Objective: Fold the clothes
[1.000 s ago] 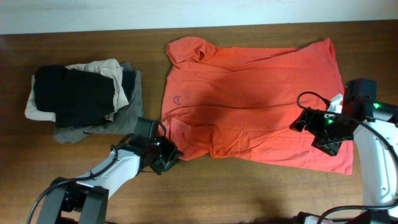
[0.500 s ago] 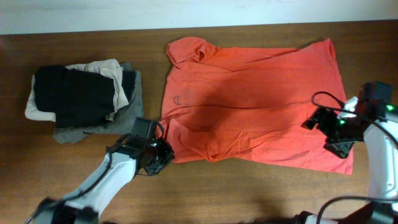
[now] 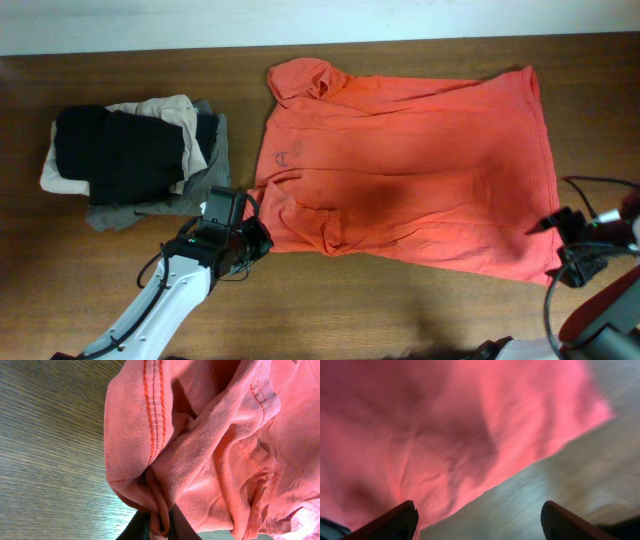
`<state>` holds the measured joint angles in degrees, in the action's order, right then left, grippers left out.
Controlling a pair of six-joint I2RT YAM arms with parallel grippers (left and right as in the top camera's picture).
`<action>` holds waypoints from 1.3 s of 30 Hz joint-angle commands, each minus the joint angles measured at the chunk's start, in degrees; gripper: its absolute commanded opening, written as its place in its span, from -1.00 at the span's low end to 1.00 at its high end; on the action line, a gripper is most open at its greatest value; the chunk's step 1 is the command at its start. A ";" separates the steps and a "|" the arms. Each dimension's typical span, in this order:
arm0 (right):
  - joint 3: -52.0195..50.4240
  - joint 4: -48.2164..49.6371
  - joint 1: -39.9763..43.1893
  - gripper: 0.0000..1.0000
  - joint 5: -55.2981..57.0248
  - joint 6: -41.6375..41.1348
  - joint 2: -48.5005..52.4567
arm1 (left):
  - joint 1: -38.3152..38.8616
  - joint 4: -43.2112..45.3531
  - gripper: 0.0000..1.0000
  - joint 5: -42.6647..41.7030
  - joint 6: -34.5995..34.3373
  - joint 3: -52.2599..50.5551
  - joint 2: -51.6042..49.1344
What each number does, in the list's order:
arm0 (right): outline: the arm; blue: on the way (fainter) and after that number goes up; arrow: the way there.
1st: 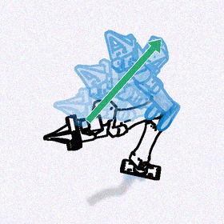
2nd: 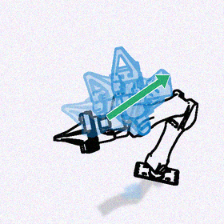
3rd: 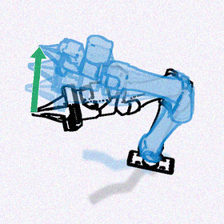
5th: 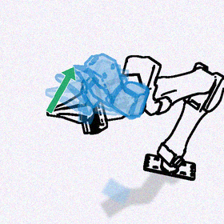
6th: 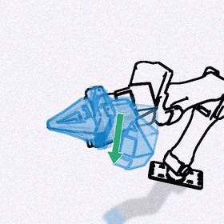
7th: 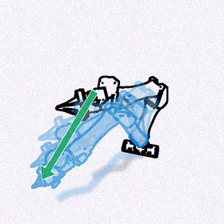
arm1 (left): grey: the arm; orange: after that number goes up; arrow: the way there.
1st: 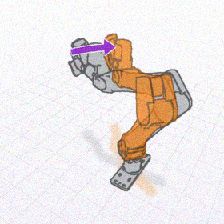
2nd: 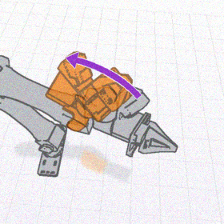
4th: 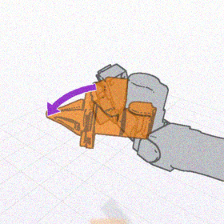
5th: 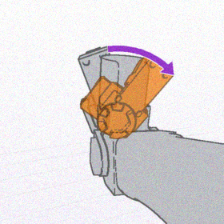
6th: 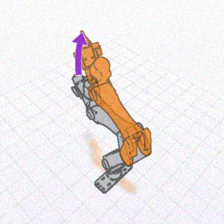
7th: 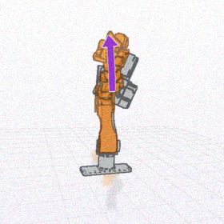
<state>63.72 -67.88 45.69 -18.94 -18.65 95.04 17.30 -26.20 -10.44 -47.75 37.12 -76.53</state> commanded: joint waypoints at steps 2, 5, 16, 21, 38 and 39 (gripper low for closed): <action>-2.60 1.73 3.50 0.66 0.37 -0.33 2.45 | 0.13 -0.02 -0.78 1.27 1.16 0.92 0.59; -4.46 5.09 4.59 0.74 6.45 -4.24 2.84 | 0.13 -0.02 -0.77 1.27 1.18 0.92 0.59; -6.34 9.29 6.82 0.74 13.86 -8.48 2.84 | 0.17 0.46 -0.69 0.85 1.16 0.92 0.59; -10.86 16.15 6.82 0.71 12.96 -9.99 2.84 | 0.17 0.79 -0.69 0.83 1.18 0.92 0.59; -13.88 19.78 6.82 -0.92 8.59 -10.12 1.11 | 0.17 0.85 -0.70 0.83 1.18 0.92 0.59; -13.88 19.26 6.82 -0.92 8.31 -10.10 0.42 | 0.17 0.85 -0.71 0.83 1.20 0.92 0.59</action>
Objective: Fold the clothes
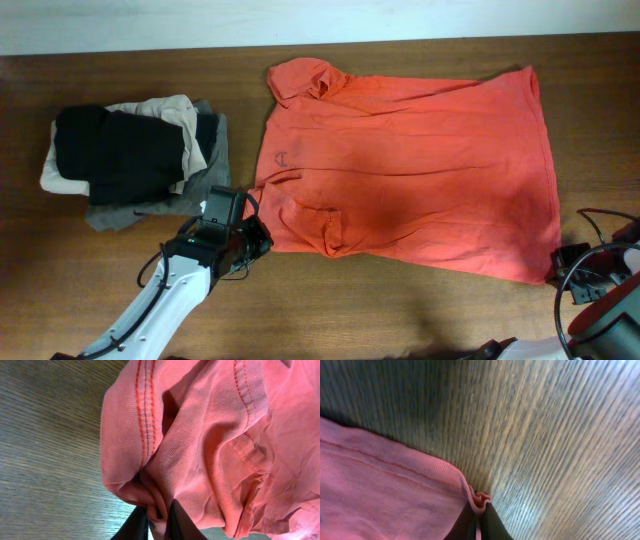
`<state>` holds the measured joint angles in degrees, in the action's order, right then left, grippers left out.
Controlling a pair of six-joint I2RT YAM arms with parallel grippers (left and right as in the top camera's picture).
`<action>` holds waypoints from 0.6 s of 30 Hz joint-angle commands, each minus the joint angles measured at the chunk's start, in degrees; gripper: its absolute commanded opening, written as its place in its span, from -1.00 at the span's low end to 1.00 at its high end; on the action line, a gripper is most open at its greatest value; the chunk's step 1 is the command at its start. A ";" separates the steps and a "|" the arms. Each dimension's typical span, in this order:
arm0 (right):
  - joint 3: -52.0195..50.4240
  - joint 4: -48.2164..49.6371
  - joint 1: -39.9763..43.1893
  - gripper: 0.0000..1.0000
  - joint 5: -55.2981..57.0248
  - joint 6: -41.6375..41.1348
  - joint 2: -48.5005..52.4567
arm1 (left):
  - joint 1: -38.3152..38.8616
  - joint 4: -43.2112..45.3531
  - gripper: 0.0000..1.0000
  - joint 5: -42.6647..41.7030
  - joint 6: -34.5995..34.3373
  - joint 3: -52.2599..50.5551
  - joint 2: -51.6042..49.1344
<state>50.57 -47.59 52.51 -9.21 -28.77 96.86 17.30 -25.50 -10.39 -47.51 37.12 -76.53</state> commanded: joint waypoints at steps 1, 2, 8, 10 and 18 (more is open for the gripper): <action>-0.72 -1.49 0.00 -0.92 -2.01 0.50 -2.12 | 0.17 0.15 -0.70 0.79 0.98 0.92 0.59; -0.72 -1.79 0.00 -0.92 -3.08 1.66 -3.06 | 0.17 0.15 -0.71 0.79 1.36 0.94 0.61; -0.72 -6.08 0.00 -0.92 -7.78 4.57 -11.23 | 0.17 -5.46 -0.78 -2.45 5.68 3.21 1.57; -0.72 -8.20 0.00 -0.92 -7.76 4.98 -15.82 | 0.17 -8.20 -0.80 -1.86 8.13 4.04 3.08; 0.55 -13.64 0.00 -0.92 -8.35 4.94 -29.49 | 0.17 -10.91 -0.80 5.46 8.59 4.24 13.11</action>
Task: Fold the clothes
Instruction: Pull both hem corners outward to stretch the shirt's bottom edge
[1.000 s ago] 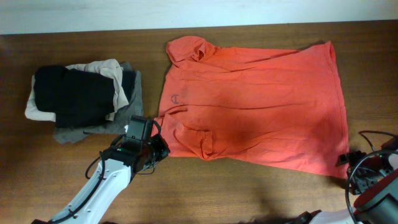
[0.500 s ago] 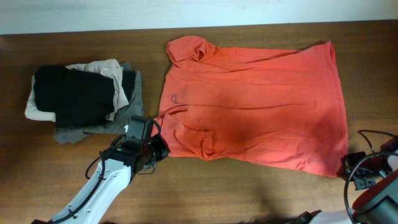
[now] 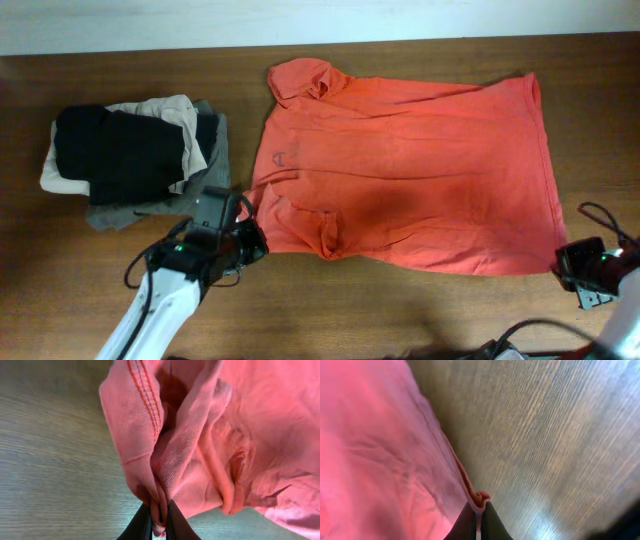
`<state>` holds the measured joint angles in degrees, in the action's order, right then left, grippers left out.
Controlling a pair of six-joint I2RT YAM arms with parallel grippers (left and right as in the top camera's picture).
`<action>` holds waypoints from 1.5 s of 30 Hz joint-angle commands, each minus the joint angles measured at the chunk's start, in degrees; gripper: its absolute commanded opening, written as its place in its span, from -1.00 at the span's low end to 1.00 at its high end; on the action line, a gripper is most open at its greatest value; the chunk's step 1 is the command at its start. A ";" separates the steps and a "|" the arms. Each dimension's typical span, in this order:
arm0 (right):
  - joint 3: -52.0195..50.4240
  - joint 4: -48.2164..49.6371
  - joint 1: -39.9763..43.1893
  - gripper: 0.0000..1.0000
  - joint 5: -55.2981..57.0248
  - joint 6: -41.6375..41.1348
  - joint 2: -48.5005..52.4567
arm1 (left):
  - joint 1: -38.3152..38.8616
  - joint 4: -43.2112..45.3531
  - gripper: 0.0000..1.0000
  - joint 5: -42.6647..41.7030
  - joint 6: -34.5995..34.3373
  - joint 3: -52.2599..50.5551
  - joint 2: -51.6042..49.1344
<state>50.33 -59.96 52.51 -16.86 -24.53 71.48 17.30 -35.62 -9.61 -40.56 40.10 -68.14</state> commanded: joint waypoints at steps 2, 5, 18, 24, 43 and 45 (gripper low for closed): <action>1.86 -2.34 0.00 -0.92 -0.74 0.68 -5.07 | 0.17 -0.90 -0.79 5.97 1.68 1.27 6.60; 3.21 -2.86 -0.04 -0.92 -0.76 0.59 -5.01 | 0.17 -0.85 -0.80 7.10 1.88 1.29 7.85; 5.90 -1.29 -7.45 -0.92 -1.38 0.48 3.87 | 0.17 -2.38 -0.62 6.08 4.66 1.31 4.55; 5.90 0.37 -11.17 -0.92 -1.38 0.46 4.55 | 0.15 -8.31 0.18 2.32 -5.86 0.87 -2.08; 5.90 0.35 -11.26 -0.92 -1.36 0.50 4.55 | -9.70 5.07 0.34 -10.80 -6.10 0.87 -22.71; 5.90 0.17 -11.26 -0.92 -1.36 0.50 4.55 | -9.70 6.12 0.01 -10.73 -6.10 0.87 -22.71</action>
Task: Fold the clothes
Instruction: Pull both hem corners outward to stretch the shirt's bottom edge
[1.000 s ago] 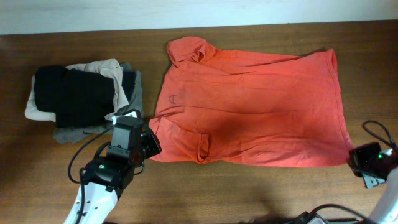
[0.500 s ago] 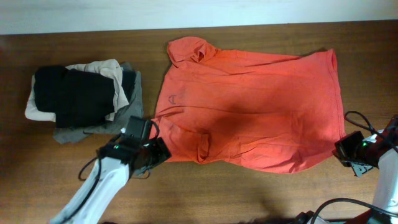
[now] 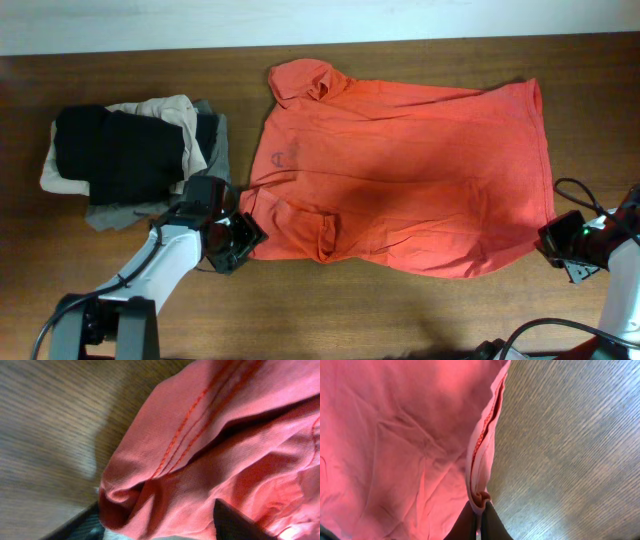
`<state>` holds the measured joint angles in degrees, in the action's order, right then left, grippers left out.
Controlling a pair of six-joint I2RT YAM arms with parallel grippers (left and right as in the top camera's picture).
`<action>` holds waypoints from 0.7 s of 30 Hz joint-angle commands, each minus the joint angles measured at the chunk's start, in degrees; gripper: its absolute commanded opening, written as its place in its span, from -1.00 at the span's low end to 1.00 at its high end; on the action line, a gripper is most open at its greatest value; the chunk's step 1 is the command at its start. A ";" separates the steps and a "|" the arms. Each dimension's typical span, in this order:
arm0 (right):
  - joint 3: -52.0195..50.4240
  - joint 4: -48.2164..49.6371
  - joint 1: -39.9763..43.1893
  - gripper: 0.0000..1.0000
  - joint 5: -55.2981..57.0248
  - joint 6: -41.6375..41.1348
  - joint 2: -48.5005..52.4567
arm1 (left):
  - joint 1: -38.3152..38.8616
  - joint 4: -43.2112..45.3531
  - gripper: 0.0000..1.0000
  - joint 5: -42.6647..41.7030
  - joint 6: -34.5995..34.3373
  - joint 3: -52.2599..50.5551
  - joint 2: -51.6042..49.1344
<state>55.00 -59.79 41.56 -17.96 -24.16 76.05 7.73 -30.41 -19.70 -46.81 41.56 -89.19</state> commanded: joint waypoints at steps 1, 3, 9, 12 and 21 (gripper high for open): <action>1.22 0.00 -0.31 -0.92 -0.24 0.13 -0.02 | -0.13 1.55 -0.22 -0.66 0.15 -0.59 -1.66; 1.22 -0.02 -0.31 -0.92 -0.04 0.13 -0.02 | -0.13 2.36 -0.62 -0.81 0.15 -0.59 -1.66; 1.18 -1.22 -0.31 -0.92 5.01 0.13 -0.02 | -0.13 2.47 -0.93 -2.99 1.42 -0.57 -1.53; 1.03 -1.51 -0.28 -0.92 6.93 0.11 0.39 | -0.13 2.54 -0.95 -4.07 1.68 -0.57 -0.68; 0.96 -0.83 -0.24 -0.92 6.34 -0.11 5.07 | -0.13 2.34 -0.97 -4.55 3.21 -0.33 7.30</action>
<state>55.05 -60.84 41.56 -12.49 -24.21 80.25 7.73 -28.05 -22.76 -45.41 41.45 -86.30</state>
